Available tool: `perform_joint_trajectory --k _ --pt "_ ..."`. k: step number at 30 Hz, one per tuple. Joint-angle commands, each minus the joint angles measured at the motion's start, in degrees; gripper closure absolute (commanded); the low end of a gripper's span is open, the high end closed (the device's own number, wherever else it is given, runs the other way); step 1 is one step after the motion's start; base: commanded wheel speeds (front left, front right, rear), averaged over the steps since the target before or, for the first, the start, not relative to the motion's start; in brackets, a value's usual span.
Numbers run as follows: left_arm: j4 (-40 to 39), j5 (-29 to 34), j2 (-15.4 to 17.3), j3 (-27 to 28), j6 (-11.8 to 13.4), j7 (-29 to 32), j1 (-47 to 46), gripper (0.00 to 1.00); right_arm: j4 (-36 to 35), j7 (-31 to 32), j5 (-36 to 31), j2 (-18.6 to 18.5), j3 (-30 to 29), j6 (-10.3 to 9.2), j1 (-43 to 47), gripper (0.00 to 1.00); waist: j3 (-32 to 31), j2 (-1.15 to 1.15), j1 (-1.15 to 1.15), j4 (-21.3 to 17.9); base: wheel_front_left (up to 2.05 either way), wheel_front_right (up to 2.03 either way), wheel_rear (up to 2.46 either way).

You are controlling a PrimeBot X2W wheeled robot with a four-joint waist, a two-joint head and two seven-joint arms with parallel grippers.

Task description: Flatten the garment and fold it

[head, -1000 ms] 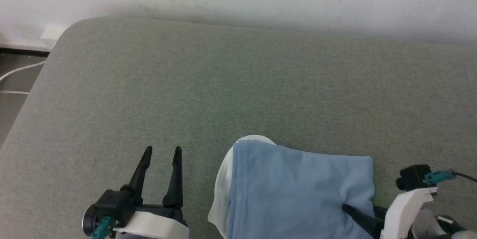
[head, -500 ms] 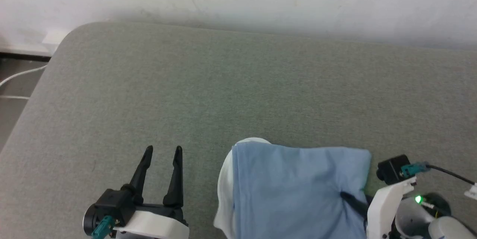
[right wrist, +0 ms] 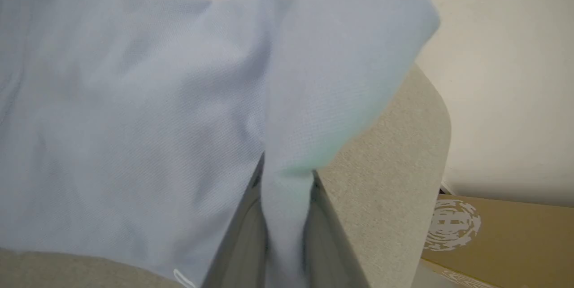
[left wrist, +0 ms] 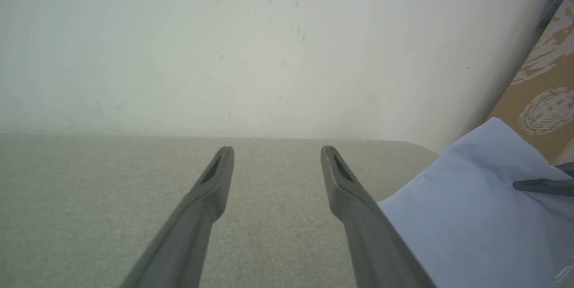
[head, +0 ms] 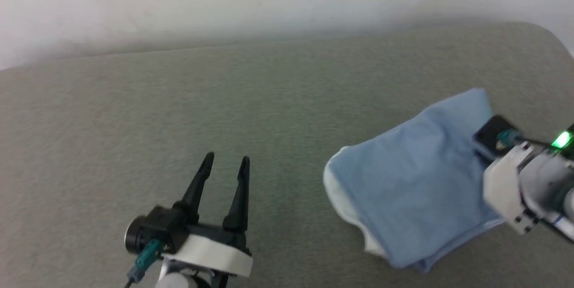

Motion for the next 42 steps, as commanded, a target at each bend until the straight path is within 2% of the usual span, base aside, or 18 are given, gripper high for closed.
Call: perform_joint_trajectory --k 1,7,12,21,29,30,31,32,37,42 --pt "-0.34 0.06 -0.03 -0.38 0.14 -0.27 -1.62 0.0 0.34 -0.29 -0.48 -1.36 0.55 -0.13 -2.18 1.0 5.64 0.0 0.0 -8.49 0.0 0.0 0.0" --pt "-0.8 1.59 -0.03 -1.92 -0.83 -0.27 -7.37 0.0 6.59 -5.05 -0.8 -7.02 -0.01 -0.13 -7.97 1.0 12.94 0.0 0.0 -11.39 0.0 0.0 0.0" --pt "-0.97 2.84 -0.03 -3.45 -1.77 -0.27 -11.59 0.0 15.95 -11.76 -1.48 -9.06 -4.99 -0.13 -8.66 1.0 18.08 0.0 0.0 -10.18 0.0 0.0 0.0" --pt "-1.89 3.78 -0.03 -4.93 -2.62 -0.27 -14.23 0.0 32.35 -22.88 -5.06 -8.86 -17.66 -0.13 -7.05 1.0 23.63 0.0 0.0 -6.28 0.0 0.0 0.0" --pt "-2.43 4.12 -0.03 -5.36 -2.97 -0.27 -15.17 0.0 40.87 -28.06 -9.8 -7.34 -24.93 -0.13 -7.44 1.0 26.07 0.0 0.0 -4.15 0.0 0.0 0.0" --pt "-2.42 4.1 -0.03 -5.38 -2.99 -0.27 -15.24 0.0 41.56 -28.38 -10.36 -7.06 -25.6 -0.13 -7.52 0.89 26.14 0.0 0.0 -4.03 0.0 0.0 0.0" --pt "-2.42 4.04 -0.03 -5.38 -3.01 -0.27 -15.29 0.0 42.04 -29.0 -10.99 -6.81 -26.39 -0.13 -7.67 0.06 26.16 0.0 0.0 -3.92 0.0 0.0 0.0" --pt "-2.37 3.97 -0.03 -5.36 -3.03 -0.27 -15.31 0.0 42.56 -29.48 -11.56 -6.44 -27.29 -0.13 -7.83 0.0 26.06 0.0 0.0 -3.84 0.0 0.0 0.0" --pt "-1.75 3.38 -0.03 -4.73 -2.96 -0.27 -14.7 0.0 43.54 -31.47 -14.5 -5.55 -29.27 -0.13 -8.17 0.0 23.4 0.0 0.0 -4.03 0.0 0.0 0.0" --pt "-2.09 2.31 -0.03 -3.25 -2.24 -0.27 -13.05 0.0 42.11 -33.14 -15.98 -5.39 -28.82 -0.13 -9.69 0.0 18.03 0.0 0.0 -4.91 0.0 0.0 0.0"
